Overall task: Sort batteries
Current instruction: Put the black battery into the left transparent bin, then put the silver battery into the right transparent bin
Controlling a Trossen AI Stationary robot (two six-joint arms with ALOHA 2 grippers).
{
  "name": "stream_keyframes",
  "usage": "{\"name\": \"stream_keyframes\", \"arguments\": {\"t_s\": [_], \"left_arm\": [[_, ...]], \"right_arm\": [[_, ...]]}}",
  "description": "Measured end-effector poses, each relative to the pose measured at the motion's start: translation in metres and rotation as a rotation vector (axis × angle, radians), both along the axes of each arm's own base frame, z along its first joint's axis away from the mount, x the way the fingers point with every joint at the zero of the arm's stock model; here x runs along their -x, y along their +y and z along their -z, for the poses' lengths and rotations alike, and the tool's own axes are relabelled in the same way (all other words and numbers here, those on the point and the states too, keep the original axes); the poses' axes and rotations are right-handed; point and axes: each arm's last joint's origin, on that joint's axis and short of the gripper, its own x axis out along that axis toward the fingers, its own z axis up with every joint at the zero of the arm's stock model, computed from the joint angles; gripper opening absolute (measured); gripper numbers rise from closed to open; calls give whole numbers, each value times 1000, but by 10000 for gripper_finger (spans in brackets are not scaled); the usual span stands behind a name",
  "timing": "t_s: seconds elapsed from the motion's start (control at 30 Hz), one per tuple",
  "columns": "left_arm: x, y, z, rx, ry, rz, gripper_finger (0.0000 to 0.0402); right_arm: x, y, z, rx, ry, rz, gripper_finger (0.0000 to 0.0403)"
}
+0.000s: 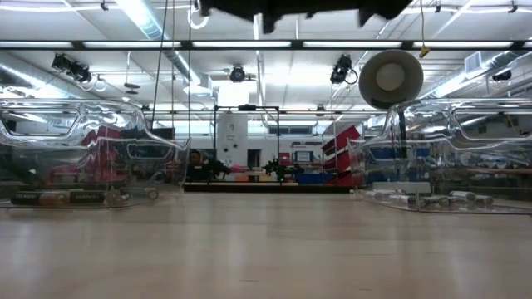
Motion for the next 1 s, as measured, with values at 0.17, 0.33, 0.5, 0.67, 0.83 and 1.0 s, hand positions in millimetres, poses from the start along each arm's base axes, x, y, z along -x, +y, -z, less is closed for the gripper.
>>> {"name": "stream_keyframes", "arguments": {"t_s": [0.17,0.33,0.5,0.67,0.83,1.0], "left_arm": [[11,9,-9,-17,5,-94,162],[21,17,-14,-50,59,-246,162],[25,20,-15,-65,86,-290,162],[25,20,-14,-87,108,-290,162],[24,19,-7,-135,151,-267,162],[23,18,1,-133,152,-239,162]], "right_arm": [[-42,-7,24,-52,1,30,22],[-77,-20,43,-58,158,70,23],[-102,-39,64,-99,245,120,25],[-108,-57,80,-181,338,124,64],[-107,-66,68,-223,310,44,128],[-103,-71,47,-174,260,3,150]]}}
